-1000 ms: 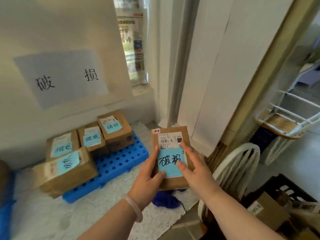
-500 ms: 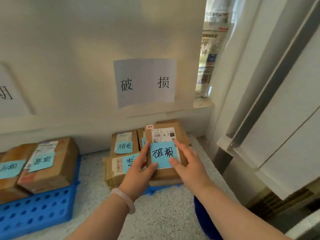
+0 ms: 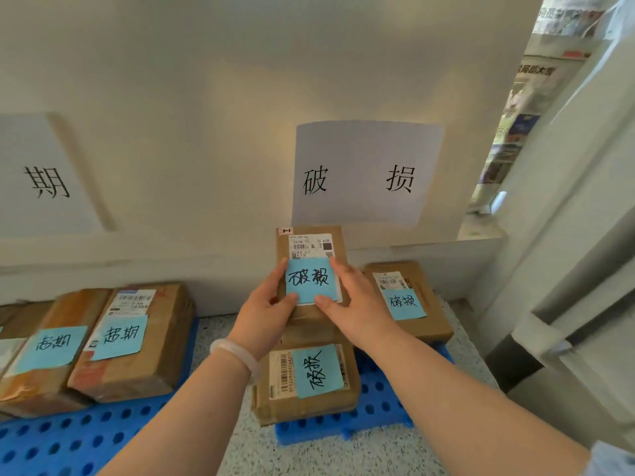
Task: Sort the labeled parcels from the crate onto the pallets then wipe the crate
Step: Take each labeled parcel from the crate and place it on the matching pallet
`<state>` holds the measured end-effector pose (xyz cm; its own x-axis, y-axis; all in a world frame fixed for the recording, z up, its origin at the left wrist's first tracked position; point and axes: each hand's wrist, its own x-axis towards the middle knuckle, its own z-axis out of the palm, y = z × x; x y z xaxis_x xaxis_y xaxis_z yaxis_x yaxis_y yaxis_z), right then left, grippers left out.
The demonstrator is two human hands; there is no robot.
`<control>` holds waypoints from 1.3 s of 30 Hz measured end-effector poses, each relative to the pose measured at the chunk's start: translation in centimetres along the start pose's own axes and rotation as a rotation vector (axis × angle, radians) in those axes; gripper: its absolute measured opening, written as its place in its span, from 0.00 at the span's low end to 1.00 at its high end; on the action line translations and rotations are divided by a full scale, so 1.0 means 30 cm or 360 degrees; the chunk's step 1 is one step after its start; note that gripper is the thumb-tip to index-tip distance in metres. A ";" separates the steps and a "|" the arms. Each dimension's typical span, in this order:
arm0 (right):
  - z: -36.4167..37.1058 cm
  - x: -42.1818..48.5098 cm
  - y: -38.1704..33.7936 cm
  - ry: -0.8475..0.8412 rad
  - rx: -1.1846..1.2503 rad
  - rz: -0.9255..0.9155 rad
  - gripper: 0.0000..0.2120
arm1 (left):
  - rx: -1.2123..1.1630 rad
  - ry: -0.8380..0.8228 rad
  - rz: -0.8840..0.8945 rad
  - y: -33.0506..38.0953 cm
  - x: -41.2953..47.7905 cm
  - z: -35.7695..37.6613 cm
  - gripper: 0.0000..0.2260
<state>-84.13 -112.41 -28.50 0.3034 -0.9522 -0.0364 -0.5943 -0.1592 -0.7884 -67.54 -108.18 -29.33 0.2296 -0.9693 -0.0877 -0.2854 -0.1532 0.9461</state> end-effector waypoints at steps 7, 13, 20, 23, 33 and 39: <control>0.100 0.100 0.070 -0.0107 -0.0008 0.0081 0.29 | 0.0106 -0.0028 -0.0045 -0.102 0.103 0.009 0.25; 0.131 0.173 0.095 -0.0127 0.0021 0.0098 0.28 | 0.0181 -0.0018 -0.0047 -0.151 0.166 0.013 0.28; 0.193 0.177 0.159 -0.0249 -0.0129 0.0215 0.32 | 0.0328 -0.0142 -0.0138 -0.227 0.161 0.051 0.31; 0.171 0.179 0.148 -0.0288 -0.0161 0.0210 0.33 | 0.0365 -0.0139 -0.0123 -0.234 0.160 0.043 0.32; 0.040 -0.202 0.311 0.0032 -0.0320 -0.0091 0.34 | 0.1394 -0.0019 0.0530 -0.104 -0.055 0.157 0.32; -0.109 -0.508 0.459 0.0267 -0.0414 0.0086 0.36 | 0.1421 -0.0292 0.0886 0.007 -0.253 0.408 0.33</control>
<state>-99.38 -100.96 -36.81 0.1520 -0.9874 0.0447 -0.7833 -0.1479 -0.6038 -80.74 -103.19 -32.29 -0.2655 -0.9489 0.1704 -0.9024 0.3068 0.3026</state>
